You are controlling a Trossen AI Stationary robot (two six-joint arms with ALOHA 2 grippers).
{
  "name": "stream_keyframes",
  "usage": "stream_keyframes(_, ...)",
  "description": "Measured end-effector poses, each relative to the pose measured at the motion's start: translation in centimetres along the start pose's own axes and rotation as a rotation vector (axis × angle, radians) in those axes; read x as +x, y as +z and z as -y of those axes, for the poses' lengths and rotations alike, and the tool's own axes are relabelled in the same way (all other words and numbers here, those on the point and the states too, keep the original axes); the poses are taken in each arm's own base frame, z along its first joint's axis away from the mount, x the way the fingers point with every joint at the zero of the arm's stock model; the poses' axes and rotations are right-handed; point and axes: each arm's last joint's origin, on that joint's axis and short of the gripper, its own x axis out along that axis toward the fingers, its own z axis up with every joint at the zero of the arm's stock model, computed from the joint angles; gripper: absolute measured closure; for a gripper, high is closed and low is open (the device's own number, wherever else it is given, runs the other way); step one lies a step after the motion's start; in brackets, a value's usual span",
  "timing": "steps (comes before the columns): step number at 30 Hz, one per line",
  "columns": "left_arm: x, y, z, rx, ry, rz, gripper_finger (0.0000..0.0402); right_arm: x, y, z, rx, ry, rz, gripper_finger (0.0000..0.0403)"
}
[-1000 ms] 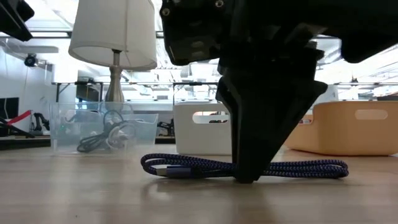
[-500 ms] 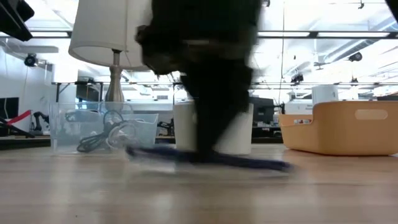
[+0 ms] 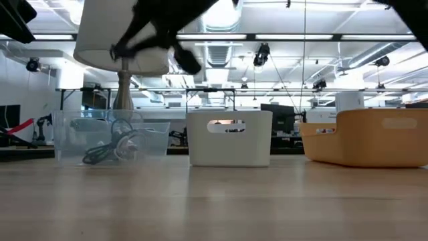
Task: Pick and place items into bin
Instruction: Put the blue USB cable into the transparent bin, then return to Home Position
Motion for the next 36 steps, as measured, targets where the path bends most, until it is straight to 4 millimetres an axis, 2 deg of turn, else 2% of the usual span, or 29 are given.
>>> stream_keyframes(4, 0.0, 0.0, 0.0, -0.001, 0.001, 0.007, 0.0295, 2.6, 2.7, 2.3, 0.130, 0.059, 0.099, 0.0389)
stream_keyframes(8, 0.0, 0.1, 0.0, -0.002, 0.010, 0.027, 0.0295, 4.5, 4.0, 4.2, 0.202, -0.008, 0.150, 0.0379)
stream_keyframes(12, 0.0, 0.1, 0.0, -0.002, 0.018, 0.044, 0.0295, 6.3, 4.1, 5.6, 0.249, -0.067, 0.123, 0.0329)
stream_keyframes(16, 0.0, 0.1, 0.0, -0.002, 0.019, 0.045, 0.0295, 5.8, 4.8, 4.8, 0.226, -0.075, 0.102, 0.0267)
stream_keyframes(19, 0.1, 0.0, -0.1, 0.001, 0.021, 0.044, 0.0295, 4.7, 5.0, 4.3, 0.134, -0.176, 0.094, 0.0228)
stream_keyframes(21, 0.1, 0.0, -0.1, 0.003, 0.023, 0.043, 0.0295, 3.6, 4.9, 3.6, 0.007, -0.252, 0.090, 0.0209)
stream_keyframes(26, 0.2, -0.2, -0.2, 0.006, 0.029, 0.046, 0.0295, -2.2, 4.2, -1.1, -0.315, -0.363, 0.098, 0.0187)
stream_keyframes(30, 0.4, 0.0, -0.3, 0.021, 0.048, 0.064, 0.0295, -5.7, 1.1, -3.1, -0.466, -0.389, 0.005, 0.0190)
stream_keyframes(33, 0.5, 0.6, -0.5, 0.056, 0.059, 0.069, 0.0295, -8.3, -1.6, -4.7, -0.494, -0.378, -0.052, 0.0194)
stream_keyframes(36, 0.2, 1.5, -1.1, 0.082, 0.043, 0.080, 0.0295, -11.8, -3.9, -5.7, -0.482, -0.380, -0.070, 0.0199)
